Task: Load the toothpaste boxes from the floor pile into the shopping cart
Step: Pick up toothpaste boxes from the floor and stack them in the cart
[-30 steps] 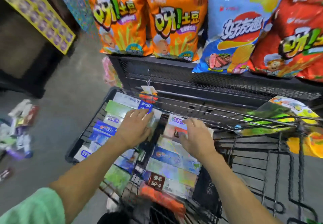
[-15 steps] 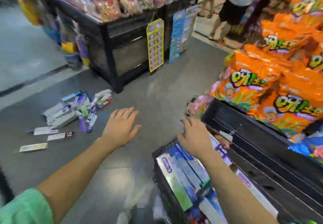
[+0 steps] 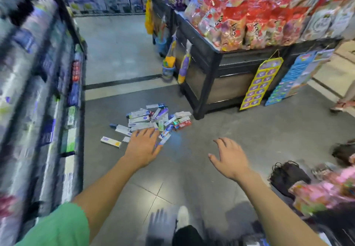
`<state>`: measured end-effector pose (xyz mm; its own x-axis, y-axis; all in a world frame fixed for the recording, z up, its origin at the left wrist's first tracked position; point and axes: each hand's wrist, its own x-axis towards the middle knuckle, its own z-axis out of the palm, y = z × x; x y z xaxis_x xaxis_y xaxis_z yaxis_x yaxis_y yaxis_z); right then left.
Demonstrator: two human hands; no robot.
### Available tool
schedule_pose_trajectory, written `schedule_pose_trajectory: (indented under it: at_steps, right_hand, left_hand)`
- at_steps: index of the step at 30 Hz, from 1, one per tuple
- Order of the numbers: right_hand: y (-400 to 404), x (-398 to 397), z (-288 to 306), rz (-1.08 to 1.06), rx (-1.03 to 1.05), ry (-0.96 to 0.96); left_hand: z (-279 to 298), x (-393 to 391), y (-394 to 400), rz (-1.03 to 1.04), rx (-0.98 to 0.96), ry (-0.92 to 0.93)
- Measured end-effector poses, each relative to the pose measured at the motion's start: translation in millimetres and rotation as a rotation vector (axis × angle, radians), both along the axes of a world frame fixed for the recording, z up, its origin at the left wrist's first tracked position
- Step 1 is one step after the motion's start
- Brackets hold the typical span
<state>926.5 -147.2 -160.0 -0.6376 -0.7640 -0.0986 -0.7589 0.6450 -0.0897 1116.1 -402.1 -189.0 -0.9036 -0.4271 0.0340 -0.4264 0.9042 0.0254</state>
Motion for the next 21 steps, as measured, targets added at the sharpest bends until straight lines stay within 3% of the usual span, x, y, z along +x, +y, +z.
schedule_pose_trajectory:
  at_steps: [5,13,21]
  right_hand:
    - [-75,-66,-7,0.084,0.035,-0.032]
    - [-177,-204,-6,0.152,0.034,-0.081]
    - [-252,-314,-8,0.169,0.062,-0.126]
  left_hand:
    - [-7,-47,-46,0.079,0.003,-0.022]
    - [16,-196,-109,0.136,0.079,-0.091]
    - [-4,-289,-187,0.201,0.094,-0.126]
